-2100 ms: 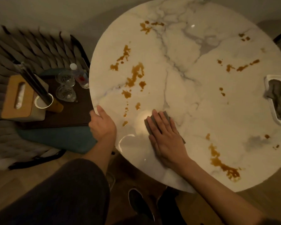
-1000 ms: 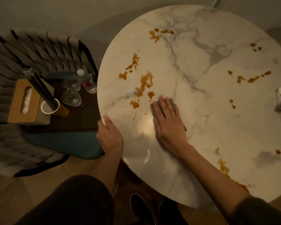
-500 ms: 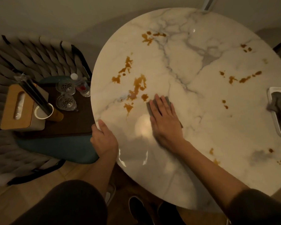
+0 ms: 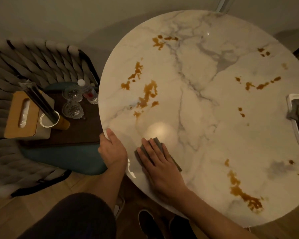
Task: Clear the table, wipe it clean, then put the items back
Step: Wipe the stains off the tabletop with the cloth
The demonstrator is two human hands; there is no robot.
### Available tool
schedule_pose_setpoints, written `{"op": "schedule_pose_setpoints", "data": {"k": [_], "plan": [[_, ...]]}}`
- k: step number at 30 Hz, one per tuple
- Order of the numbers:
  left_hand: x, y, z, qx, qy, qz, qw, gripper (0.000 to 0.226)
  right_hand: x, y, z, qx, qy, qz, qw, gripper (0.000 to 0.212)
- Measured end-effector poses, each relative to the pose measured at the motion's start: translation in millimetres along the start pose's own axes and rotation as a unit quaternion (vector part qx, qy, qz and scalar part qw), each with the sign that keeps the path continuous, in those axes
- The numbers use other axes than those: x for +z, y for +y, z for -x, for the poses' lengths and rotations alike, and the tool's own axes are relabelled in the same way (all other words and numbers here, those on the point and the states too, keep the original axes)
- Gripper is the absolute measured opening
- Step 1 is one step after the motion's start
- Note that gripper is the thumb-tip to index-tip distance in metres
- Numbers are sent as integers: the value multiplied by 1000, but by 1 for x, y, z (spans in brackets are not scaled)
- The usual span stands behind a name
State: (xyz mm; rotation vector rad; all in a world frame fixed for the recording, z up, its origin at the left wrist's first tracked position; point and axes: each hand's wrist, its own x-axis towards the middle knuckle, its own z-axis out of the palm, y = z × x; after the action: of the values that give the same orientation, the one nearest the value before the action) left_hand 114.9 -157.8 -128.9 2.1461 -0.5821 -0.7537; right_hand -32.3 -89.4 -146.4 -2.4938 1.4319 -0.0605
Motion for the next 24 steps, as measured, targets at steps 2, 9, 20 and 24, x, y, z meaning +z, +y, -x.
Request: {"op": "schedule_pose_setpoints", "data": {"k": [2,9,20,24], "plan": [[0,1,0,2,-1,-2,1000,45,3,-9,-26,-15,-1,-21,1000,56],[0,-1,-2,5,0,-4,1000,45,-11,22,-91,35,25,-17,999,54],[2,-3,-2,7,7,-9,1000,46,-38,97,-107,188,68,20,980,54],[3,-4,-3,16,12,-7,1000,45,-23,50,-122,137,69,19,988,52]]}}
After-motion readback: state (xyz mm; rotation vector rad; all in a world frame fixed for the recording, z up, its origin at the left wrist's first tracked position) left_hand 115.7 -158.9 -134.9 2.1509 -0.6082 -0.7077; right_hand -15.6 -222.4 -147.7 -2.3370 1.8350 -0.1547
